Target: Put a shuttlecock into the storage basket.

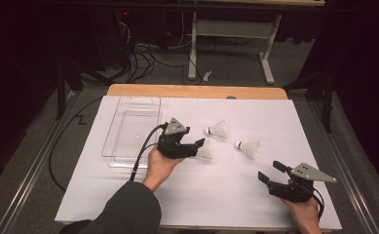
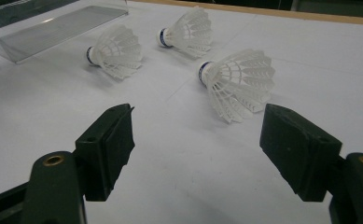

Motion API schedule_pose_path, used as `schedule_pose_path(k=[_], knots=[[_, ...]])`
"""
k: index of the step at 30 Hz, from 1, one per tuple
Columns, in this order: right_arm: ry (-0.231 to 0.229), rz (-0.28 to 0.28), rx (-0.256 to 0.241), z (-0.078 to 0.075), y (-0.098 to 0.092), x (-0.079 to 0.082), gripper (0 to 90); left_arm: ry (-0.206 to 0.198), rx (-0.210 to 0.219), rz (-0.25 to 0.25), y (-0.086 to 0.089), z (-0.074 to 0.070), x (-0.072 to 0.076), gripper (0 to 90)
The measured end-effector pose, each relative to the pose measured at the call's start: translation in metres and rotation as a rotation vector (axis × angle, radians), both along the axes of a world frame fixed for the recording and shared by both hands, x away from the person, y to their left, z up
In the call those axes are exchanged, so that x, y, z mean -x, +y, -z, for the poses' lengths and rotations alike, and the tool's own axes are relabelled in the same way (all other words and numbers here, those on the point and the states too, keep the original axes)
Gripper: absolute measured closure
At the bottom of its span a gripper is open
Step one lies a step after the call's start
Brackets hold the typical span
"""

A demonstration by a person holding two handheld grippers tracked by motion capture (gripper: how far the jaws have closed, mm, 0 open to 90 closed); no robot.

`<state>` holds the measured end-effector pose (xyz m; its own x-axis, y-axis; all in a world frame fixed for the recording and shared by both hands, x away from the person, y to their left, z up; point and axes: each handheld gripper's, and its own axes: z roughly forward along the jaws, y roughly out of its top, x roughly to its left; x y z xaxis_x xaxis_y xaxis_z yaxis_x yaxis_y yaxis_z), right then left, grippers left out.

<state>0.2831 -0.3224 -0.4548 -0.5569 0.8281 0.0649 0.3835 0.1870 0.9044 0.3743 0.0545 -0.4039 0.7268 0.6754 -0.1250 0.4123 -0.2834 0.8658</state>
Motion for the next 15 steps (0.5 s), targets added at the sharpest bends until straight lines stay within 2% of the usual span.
schedule_pose_path(k=[15], knots=[[-0.002,0.000,0.000,-0.0001,-0.0007,-0.0001,26.4,0.024,-0.026,0.009,-0.0059,-0.0034,-0.0076,31.4]])
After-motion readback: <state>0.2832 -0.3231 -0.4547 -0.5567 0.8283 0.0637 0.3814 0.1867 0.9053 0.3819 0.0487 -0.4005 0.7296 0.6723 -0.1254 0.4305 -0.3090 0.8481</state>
